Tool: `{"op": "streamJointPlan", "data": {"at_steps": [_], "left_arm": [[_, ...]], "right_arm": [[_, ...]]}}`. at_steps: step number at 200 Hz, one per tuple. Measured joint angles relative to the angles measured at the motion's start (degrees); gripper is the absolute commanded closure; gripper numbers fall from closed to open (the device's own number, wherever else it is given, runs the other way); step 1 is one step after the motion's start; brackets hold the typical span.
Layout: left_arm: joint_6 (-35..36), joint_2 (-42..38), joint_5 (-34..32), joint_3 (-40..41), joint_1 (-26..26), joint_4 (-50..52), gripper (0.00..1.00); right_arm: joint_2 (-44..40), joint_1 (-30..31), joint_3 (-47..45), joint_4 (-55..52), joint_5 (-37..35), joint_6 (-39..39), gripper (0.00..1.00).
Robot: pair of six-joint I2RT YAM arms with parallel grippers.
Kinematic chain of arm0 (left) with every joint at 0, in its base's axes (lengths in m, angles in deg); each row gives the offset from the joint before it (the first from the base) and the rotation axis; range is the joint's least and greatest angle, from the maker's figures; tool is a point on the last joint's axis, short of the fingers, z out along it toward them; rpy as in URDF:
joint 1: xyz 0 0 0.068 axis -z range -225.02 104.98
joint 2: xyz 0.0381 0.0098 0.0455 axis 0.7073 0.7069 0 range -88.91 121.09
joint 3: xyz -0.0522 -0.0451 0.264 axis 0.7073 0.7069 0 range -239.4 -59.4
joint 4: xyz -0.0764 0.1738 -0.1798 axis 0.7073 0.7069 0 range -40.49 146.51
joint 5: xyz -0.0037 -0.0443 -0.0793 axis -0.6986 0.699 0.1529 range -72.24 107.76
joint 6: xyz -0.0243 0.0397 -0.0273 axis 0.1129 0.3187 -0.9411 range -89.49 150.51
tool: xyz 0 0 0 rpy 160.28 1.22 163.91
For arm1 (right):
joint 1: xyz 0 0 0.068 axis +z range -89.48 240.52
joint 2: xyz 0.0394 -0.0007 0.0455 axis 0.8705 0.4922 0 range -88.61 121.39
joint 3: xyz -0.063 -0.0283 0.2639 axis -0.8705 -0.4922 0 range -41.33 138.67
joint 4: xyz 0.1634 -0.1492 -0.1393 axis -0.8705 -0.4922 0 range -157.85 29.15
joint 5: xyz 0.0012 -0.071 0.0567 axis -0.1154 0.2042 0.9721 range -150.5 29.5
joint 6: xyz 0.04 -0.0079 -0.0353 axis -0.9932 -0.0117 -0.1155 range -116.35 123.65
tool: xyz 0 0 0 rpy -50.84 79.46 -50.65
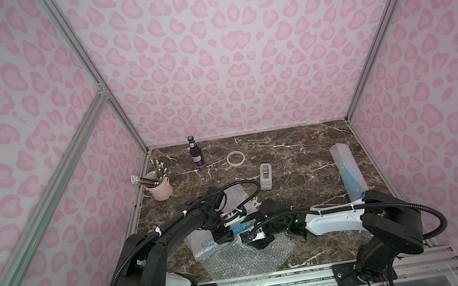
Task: Wrap wine bottles in bubble wrap
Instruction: Wrap the wine bottle in bubble wrap.
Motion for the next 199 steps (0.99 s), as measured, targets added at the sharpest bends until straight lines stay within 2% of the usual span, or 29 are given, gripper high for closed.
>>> {"op": "streamJointPlan", "data": {"at_steps": [37,84,110,161,199], "left_arm": [[-0.5,-1.8,-0.7,0.0,-0.2,0.0,0.39],[0.2,-3.6,1.0,-1.2,-0.2,0.8,0.22],[1.1,-5.0,-0.2,-2.1,-0.1,3.4,0.17],[1.1,-11.6,-1.1,-4.5,-1.0,12.2,0.12],[0.5,-18.7,-5.1,-5.8,-4.9,16.4,0.11]], "right_arm": [[3.2,0.1,0.9,1.7,-2.7,2.7,0.20],[5.5,0.2,1.6,4.1,-6.1,4.5,0.22],[6.0,0.3,1.8,5.3,-5.0,5.8,0.22],[8.2,-0.6,4.6,4.5,-6.1,5.0,0.23],[10.9,-1.5,8.2,1.4,-4.7,4.9,0.23]]}}
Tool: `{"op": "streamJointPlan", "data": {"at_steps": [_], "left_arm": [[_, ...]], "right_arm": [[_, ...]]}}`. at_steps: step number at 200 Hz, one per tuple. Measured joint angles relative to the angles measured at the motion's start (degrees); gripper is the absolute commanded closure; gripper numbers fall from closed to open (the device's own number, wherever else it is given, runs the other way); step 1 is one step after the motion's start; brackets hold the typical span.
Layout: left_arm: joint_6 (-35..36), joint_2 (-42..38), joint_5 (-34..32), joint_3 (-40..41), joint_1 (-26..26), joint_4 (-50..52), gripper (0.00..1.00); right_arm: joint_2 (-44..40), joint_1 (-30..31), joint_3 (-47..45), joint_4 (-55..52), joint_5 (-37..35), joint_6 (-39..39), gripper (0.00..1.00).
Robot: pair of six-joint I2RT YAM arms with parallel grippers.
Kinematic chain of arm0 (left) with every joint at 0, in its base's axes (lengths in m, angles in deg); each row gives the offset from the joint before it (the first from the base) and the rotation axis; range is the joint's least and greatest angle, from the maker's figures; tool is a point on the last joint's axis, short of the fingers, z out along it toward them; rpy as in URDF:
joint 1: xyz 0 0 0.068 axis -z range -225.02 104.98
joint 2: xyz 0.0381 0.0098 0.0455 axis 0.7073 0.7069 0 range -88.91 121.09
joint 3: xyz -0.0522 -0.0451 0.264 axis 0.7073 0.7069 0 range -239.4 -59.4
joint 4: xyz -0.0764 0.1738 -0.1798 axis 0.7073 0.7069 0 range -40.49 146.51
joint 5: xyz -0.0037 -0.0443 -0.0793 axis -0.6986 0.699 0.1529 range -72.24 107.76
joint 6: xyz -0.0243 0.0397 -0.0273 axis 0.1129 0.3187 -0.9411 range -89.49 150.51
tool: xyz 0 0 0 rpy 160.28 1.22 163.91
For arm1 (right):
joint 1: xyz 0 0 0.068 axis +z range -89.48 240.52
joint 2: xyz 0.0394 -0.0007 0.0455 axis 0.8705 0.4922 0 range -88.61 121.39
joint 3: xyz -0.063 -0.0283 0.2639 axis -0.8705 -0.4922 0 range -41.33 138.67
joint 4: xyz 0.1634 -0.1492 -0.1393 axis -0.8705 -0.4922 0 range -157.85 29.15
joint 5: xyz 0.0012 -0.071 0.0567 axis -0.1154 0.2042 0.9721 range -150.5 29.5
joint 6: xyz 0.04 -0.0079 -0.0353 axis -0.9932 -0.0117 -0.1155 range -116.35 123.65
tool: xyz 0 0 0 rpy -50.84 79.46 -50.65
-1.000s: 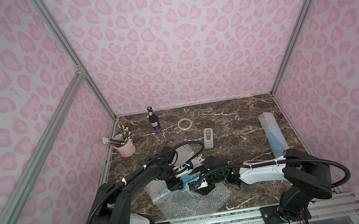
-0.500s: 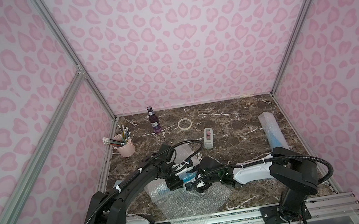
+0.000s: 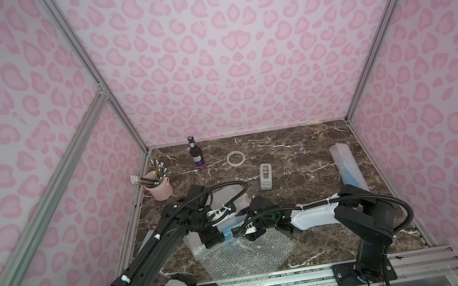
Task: Wrap wine bottles in bubble wrap
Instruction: Wrap the wine bottle in bubble wrap.
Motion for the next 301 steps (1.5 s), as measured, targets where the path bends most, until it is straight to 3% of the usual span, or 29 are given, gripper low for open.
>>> {"op": "streamJointPlan", "data": {"at_steps": [21,56,82,92,172,254,301], "left_arm": [[-0.8,-3.3,-0.6,-0.1,-1.6,0.3,0.10],[-0.9,-4.7,0.7,1.5,-2.1,0.2,0.09],[-0.3,-3.5,1.5,1.8,-2.4,0.2,0.09],[0.1,-3.3,1.6,1.8,-2.4,0.0,0.09],[2.7,0.0,4.6,0.7,-2.4,-2.6,0.09],[4.2,3.4,9.4,0.4,-0.7,-8.3,0.10],[5.9,1.4,10.9,2.9,3.0,-9.0,0.10]], "right_arm": [[2.1,-0.4,3.2,-3.4,1.8,0.0,0.24],[4.9,-1.0,7.7,-8.5,4.4,0.5,0.39],[5.2,-1.1,9.2,-11.3,4.7,0.9,0.60],[4.7,-1.4,9.4,-11.8,4.8,0.9,0.64],[-6.1,-2.3,3.7,-17.5,0.3,-0.2,0.64],[-16.3,-2.3,-5.4,-24.5,-9.0,-7.5,0.64],[-14.9,-2.9,-6.1,-25.2,-0.3,-11.0,0.63]]}}
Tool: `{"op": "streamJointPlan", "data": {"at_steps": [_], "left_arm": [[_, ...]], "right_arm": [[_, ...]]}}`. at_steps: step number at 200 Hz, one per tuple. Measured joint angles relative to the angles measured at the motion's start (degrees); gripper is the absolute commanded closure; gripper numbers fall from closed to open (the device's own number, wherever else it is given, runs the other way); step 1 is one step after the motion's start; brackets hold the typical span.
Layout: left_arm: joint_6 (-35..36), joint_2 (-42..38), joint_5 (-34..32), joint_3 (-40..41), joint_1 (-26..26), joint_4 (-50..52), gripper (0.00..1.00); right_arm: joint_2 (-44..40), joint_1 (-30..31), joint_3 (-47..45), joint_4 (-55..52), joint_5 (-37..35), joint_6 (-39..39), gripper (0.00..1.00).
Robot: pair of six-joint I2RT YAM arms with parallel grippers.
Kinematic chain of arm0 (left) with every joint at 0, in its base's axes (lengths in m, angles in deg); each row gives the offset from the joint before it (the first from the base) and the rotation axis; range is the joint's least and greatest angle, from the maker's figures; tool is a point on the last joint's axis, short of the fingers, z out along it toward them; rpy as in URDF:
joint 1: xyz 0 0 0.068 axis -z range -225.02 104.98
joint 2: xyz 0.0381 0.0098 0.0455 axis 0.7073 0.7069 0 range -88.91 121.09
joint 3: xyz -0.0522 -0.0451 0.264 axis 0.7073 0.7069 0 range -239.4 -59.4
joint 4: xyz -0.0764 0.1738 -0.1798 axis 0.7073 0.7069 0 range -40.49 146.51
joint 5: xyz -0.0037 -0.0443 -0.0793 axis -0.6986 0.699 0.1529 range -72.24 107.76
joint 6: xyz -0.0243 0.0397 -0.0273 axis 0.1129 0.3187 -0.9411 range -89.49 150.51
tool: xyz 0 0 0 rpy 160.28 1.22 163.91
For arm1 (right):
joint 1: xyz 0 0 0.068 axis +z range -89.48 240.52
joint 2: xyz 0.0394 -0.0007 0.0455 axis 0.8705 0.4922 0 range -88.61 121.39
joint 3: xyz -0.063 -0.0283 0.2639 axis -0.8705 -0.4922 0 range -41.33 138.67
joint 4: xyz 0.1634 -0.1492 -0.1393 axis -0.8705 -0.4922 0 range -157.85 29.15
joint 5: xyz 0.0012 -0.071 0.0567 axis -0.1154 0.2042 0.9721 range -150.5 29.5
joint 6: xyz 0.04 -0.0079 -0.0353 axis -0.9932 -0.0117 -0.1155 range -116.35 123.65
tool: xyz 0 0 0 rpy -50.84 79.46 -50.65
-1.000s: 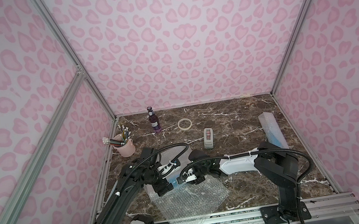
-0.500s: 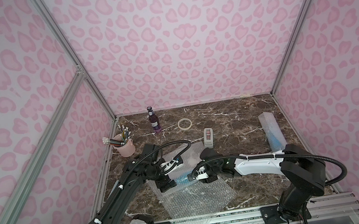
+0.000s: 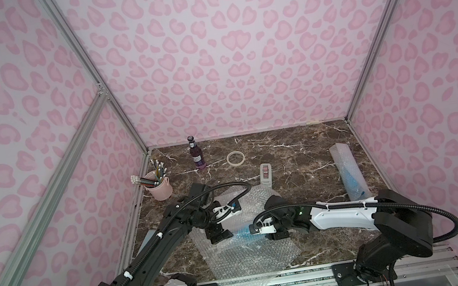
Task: Wrap wine bottles in bubble wrap
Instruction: Wrap the wine bottle in bubble wrap.
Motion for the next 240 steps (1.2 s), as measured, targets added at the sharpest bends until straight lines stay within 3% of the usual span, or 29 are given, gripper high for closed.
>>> {"op": "streamJointPlan", "data": {"at_steps": [64,135,183,231,240], "left_arm": [[3.6,-7.3,0.3,10.0,4.4,-2.3,0.10],[8.3,-10.4,-12.9,17.5,15.3,-13.0,0.12],[10.6,-4.7,-21.2,18.8,19.7,-23.1,0.14],[10.6,1.9,-24.7,17.9,20.4,-28.1,0.23],[10.6,2.7,-25.4,17.7,20.4,-28.8,0.29]], "right_arm": [[9.6,-3.7,7.5,-2.3,16.6,-4.7,0.61],[17.9,-8.2,15.5,-8.0,31.9,-8.2,0.56],[23.2,-9.9,20.7,-13.2,39.6,-11.1,0.56],[26.1,-10.6,23.1,-16.0,44.9,-12.6,0.54],[26.3,-10.7,23.1,-16.0,45.2,-12.6,0.52]]}}
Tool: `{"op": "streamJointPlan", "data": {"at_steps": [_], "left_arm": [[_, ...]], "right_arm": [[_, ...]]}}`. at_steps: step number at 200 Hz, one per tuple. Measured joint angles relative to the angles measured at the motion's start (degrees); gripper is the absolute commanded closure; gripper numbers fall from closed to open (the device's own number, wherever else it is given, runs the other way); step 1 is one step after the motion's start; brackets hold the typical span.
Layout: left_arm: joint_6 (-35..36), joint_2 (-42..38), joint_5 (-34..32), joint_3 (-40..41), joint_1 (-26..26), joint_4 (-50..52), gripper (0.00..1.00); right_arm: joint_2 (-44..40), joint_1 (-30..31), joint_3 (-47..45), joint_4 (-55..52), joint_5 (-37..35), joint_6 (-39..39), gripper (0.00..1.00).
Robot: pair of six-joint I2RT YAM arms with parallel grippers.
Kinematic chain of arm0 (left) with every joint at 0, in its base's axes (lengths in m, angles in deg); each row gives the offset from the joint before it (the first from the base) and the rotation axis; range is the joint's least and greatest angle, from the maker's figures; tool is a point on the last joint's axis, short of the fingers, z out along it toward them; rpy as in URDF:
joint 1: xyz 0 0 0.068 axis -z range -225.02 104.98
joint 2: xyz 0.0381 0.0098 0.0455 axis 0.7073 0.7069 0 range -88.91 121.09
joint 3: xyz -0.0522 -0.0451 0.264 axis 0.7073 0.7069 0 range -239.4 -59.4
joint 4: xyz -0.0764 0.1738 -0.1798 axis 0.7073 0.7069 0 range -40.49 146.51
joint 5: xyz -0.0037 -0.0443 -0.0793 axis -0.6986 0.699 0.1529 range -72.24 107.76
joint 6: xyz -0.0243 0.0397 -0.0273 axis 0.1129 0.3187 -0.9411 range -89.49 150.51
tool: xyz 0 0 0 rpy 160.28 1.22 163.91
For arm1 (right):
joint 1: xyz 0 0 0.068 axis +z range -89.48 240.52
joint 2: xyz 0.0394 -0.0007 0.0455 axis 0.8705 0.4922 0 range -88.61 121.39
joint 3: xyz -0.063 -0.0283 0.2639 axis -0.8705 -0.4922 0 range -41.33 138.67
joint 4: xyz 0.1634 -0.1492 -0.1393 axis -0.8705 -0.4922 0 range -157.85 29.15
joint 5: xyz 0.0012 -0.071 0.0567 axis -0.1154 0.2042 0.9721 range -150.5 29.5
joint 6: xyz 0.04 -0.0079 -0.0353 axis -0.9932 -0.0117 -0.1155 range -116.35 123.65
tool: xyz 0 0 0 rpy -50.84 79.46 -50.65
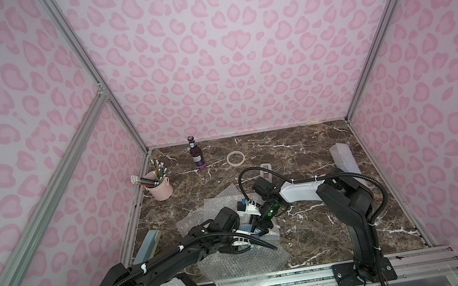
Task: Wrap wine bottles in bubble wrap
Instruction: Wrap the wine bottle in bubble wrap.
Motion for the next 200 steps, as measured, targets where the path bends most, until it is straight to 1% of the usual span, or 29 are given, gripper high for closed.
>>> {"op": "streamJointPlan", "data": {"at_steps": [9,20,50,66,77,95,111,150,177,200], "left_arm": [[0.2,1.2,-1.1,-0.4,0.0,-0.3,0.37],[0.1,2.3,-1.6,-1.0,0.0,0.3,0.44],[-0.5,3.7,-2.2,-2.7,-0.3,1.3,0.50],[0.5,4.3,-0.6,-4.1,-1.3,2.8,0.53],[0.5,4.4,1.2,-5.0,-2.5,4.2,0.53],[0.5,5.0,4.4,-6.6,-4.9,7.7,0.53],[-0.2,6.2,5.3,-8.0,-6.5,9.7,0.52],[-1.5,9.9,10.3,-11.5,-10.0,14.4,0.52],[-2.3,13.7,15.4,-15.3,-12.9,18.4,0.52],[-3.0,18.5,19.6,-19.6,-15.0,22.3,0.52]], "right_arm": [[0.0,-0.1,-0.1,0.0,0.3,-0.3,0.49],[0.0,-0.3,-0.3,0.3,0.5,-1.4,0.45],[-0.8,-0.5,-1.9,1.9,0.6,-2.0,0.32],[-2.7,-0.7,-3.5,3.5,-0.7,-3.6,0.26],[-4.3,-1.0,-4.6,4.8,-2.1,-4.3,0.23],[-6.5,-1.4,-6.4,6.3,-4.3,-4.8,0.20],[-8.3,-1.8,-7.7,6.3,-5.0,-4.9,0.16],[-14.6,-4.2,-11.6,7.2,-7.6,-5.0,0.16],[-22.1,-5.5,-17.7,11.6,-11.0,-5.3,0.15],[-29.1,-6.8,-23.2,16.3,-15.6,-5.2,0.17]]}}
